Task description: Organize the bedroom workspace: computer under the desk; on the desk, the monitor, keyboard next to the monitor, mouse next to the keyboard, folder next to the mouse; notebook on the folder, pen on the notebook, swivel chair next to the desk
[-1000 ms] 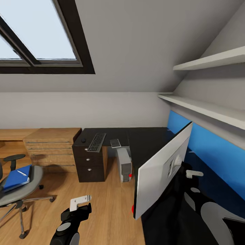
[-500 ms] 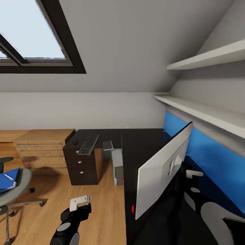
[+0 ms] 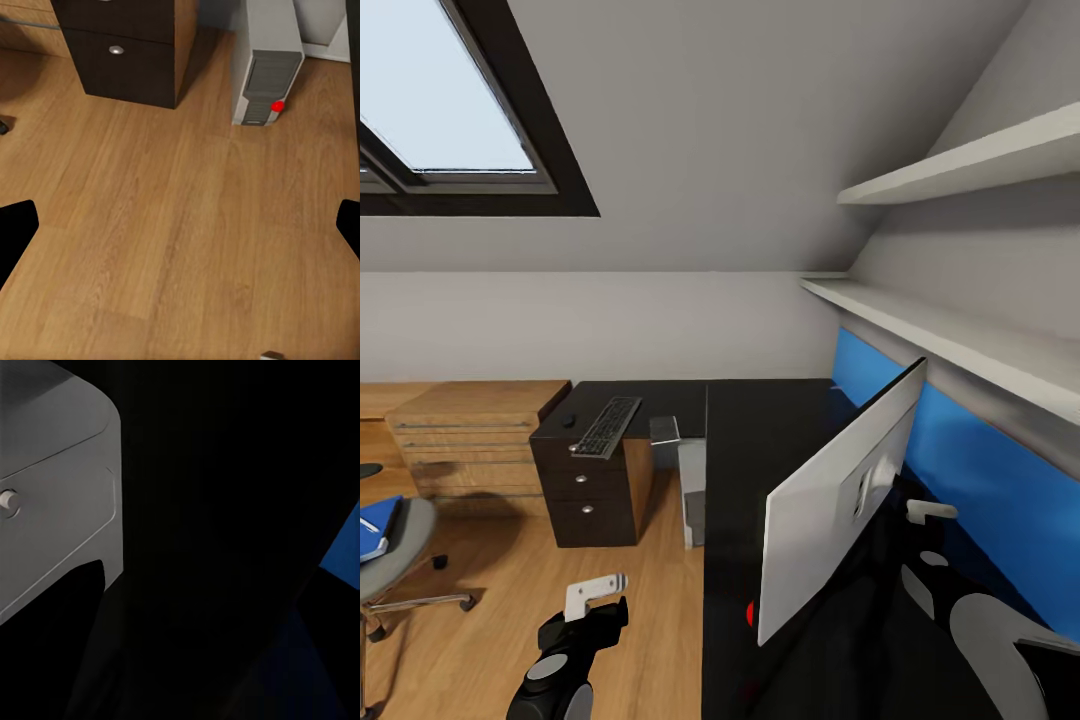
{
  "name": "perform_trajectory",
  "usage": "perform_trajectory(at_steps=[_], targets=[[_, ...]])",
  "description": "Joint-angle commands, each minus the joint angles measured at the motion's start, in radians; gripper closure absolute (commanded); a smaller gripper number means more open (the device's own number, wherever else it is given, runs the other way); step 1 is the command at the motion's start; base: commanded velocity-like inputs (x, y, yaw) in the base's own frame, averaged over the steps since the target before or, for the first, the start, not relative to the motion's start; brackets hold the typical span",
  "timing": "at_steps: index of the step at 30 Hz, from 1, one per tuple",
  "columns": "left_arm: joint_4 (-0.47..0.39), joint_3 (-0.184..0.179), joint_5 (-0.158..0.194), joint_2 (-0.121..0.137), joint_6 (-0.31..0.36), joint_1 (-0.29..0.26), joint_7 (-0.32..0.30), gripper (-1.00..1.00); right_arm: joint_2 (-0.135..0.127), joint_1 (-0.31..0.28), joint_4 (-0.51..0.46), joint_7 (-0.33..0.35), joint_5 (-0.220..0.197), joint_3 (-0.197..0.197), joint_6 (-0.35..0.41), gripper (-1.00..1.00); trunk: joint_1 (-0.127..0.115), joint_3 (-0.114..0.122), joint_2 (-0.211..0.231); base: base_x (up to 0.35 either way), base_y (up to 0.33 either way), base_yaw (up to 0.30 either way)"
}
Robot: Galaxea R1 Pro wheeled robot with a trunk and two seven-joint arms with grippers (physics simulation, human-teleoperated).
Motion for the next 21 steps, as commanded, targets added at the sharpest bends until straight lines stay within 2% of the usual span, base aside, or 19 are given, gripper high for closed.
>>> perform_trajectory(at_steps=[1,6,15,21], targets=[[-0.001,-0.001,0.010,0.000,0.002,-0.001,0.009,-1.00,0.000,-0.001,0.001,-0.002,0.003,0.010,-0.005,1.00,0.000,-0.002,-0.001,0.002,-0.009,0.000],[-0.001,-0.001,0.010,0.000,0.002,-0.001,0.009,-1.00,0.000,-0.001,0.001,-0.002,0.002,0.010,-0.005,1.00,0.000,-0.002,-0.001,0.001,-0.055,0.000],[-0.002,-0.001,0.010,0.000,0.002,-0.001,0.009,-1.00,0.000,-0.001,0.001,-0.002,0.002,0.010,-0.005,1.00,0.000,-0.002,-0.001,0.000,-0.248,0.000],[0.000,-0.001,0.010,0.000,0.002,-0.001,0.009,-1.00,0.000,-0.001,0.001,-0.002,0.002,0.010,-0.005,1.00,0.000,-0.002,-0.001,0.000,-0.080,0.000]])
